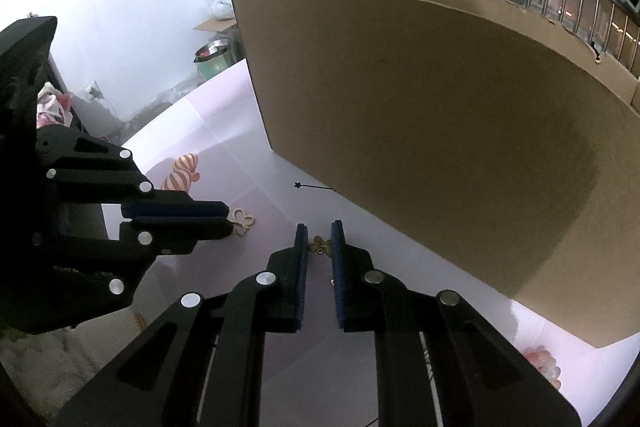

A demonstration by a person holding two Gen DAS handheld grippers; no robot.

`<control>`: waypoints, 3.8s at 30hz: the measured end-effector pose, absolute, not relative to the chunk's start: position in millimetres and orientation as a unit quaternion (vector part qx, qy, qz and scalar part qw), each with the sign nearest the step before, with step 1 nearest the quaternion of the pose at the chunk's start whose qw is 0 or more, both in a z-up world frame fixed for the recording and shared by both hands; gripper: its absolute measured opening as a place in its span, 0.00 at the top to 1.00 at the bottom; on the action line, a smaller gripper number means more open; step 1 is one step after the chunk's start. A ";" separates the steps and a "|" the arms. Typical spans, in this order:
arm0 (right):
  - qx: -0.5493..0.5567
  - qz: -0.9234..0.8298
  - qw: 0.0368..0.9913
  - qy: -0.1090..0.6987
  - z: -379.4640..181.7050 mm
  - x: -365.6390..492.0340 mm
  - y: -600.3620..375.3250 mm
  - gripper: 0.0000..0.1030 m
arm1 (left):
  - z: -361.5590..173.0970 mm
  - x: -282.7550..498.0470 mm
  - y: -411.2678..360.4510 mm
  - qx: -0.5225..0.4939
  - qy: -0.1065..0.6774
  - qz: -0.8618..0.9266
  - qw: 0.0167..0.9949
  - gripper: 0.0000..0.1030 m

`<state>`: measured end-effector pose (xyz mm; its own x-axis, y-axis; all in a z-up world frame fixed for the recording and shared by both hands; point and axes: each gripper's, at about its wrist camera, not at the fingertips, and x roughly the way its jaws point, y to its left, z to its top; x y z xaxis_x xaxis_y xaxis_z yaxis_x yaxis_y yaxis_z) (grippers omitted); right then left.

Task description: Organize jewelry

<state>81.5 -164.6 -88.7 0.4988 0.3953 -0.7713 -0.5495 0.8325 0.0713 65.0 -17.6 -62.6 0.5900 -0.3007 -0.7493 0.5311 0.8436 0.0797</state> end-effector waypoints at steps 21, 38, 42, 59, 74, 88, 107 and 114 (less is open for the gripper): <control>-0.062 0.272 0.868 0.411 -78.5 83.0 -176.9 0.96 | -68.2 84.5 -17.9 0.144 0.402 -0.240 0.872 0.87; -0.056 0.267 0.873 0.404 -74.8 81.9 -182.8 0.96 | -63.6 81.8 -10.7 0.133 0.402 -0.229 0.877 0.83; -0.055 0.267 0.872 0.406 -76.6 79.9 -182.4 0.96 | -66.3 80.5 -9.6 0.120 0.416 -0.218 0.875 0.82; -0.032 0.254 0.875 0.410 -77.9 78.0 -191.3 0.95 | -71.3 89.1 -19.6 0.119 0.410 -0.223 0.877 0.82; -0.026 0.258 0.876 0.407 -77.8 77.3 -193.8 0.95 | -66.5 78.0 -21.9 0.153 0.422 -0.231 0.863 0.86; -0.024 0.255 0.879 0.402 -76.0 75.6 -195.8 0.95 | -61.8 78.6 -25.9 0.147 0.430 -0.236 0.859 1.00; -0.024 0.259 0.877 0.403 -75.7 75.4 -197.6 0.95 | -63.7 79.3 -23.6 0.172 0.414 -0.231 0.864 0.78; -0.024 0.259 0.877 0.404 -75.8 76.4 -197.1 0.95 | -62.8 88.1 -16.6 0.146 0.428 -0.249 0.856 0.86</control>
<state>76.4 -197.1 -75.8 0.5395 0.4351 -0.7208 -0.4731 0.8649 0.1679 88.1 -16.6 -62.8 0.5097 -0.3011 -0.8060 0.5510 0.8337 0.0370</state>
